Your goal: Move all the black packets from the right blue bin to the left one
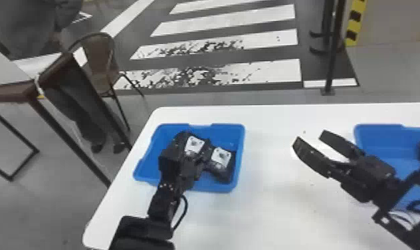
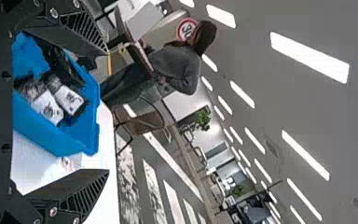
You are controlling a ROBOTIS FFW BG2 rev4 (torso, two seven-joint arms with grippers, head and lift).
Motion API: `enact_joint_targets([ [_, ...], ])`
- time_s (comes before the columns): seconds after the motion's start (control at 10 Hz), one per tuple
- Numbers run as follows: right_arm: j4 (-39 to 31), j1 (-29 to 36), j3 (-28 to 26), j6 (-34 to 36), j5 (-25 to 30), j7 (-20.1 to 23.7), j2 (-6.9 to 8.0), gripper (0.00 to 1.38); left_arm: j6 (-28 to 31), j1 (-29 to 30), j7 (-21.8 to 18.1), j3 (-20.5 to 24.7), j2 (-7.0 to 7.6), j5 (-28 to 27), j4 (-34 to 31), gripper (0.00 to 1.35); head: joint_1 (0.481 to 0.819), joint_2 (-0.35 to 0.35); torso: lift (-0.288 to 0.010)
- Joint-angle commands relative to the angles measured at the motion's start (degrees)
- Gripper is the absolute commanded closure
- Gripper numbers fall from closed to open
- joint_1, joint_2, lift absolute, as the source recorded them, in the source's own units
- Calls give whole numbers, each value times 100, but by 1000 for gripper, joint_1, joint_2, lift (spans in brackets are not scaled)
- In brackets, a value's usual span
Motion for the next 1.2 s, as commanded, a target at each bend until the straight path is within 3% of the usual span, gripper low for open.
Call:
enact_joint_targets([
  [0.0, -961, 399, -845, 1040, 915, -336, 121, 140, -36, 607, -131, -61, -28, 915, -826, 329, 695, 286, -140],
  [0.1, -1706, 624, -1382, 1996, 1555, -661, 200, 142, 330, 1184, -122, -38, -133, 1167, -1768, 369, 695, 250, -140],
  [0.2, -2029, 596, -1679, 3037, 1749, -942, 227, 142, 569, 1662, -139, -210, -133, 1715, -2443, 367, 695, 207, -140],
  [0.3, -2311, 428, -1987, 4289, 2309, -1241, 271, 139, 668, 2154, -148, -381, -168, 2378, -2950, 366, 695, 156, -140],
  [0.4, -2283, 259, -2273, 4921, 2595, -1426, 323, 137, 443, 2477, -148, -461, -283, 2458, -3175, 366, 695, 121, -140],
  [0.7, -1636, -599, -2421, 6721, 3098, -1760, 271, 137, 302, 2506, -139, -404, -300, 2252, -3231, 372, 695, -67, -140],
  [1.1, -314, -1710, -2010, 7776, 3018, -1909, -19, 139, 175, 2449, -139, -507, -248, 2252, -3231, 372, 695, -132, -140],
])
